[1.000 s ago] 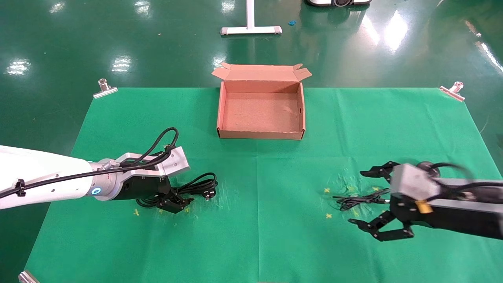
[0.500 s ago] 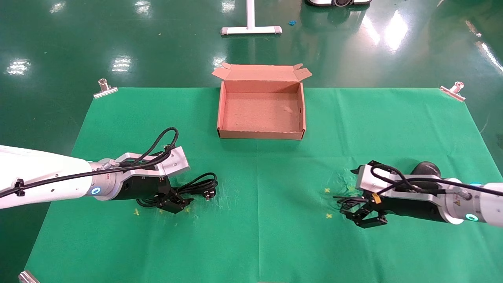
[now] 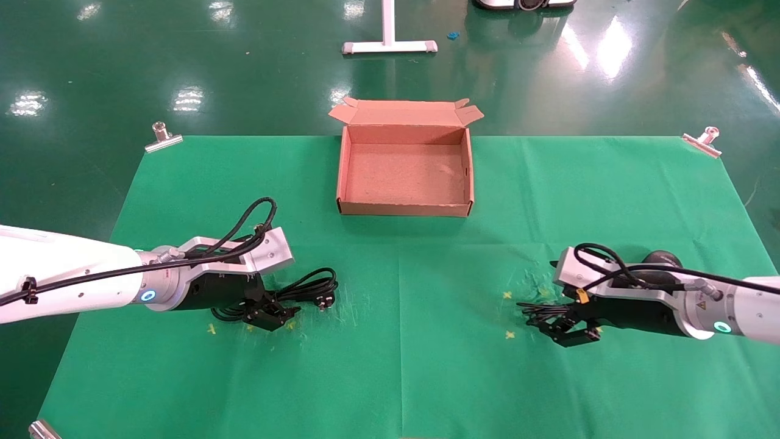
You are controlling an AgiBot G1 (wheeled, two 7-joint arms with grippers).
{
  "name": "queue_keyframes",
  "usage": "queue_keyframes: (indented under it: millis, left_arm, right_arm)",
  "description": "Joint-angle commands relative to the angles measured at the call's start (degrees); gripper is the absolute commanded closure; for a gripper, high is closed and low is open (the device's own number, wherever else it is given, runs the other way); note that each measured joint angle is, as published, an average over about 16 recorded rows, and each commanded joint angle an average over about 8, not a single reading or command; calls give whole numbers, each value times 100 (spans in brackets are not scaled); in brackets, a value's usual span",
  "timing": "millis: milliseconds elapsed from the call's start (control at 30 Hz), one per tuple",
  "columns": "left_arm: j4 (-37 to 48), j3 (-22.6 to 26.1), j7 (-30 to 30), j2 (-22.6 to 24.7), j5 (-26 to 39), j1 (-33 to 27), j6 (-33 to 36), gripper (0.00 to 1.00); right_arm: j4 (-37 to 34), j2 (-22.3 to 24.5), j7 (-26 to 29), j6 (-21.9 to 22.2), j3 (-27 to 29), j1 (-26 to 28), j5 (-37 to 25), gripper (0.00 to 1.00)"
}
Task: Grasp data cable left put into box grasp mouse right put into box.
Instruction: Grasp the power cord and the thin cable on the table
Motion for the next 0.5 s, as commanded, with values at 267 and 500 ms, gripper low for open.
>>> queue_keyframes:
  millis: [267,500]
  left_arm:
    - [0,0,0,-1,-2,0,2,100]
    - [-3,0,0,-1,-4,0,3,100]
  right_arm:
    - [26,13,3,-6,9,-13,25,100]
    - [47,23,6,-6,17,-27,44,100]
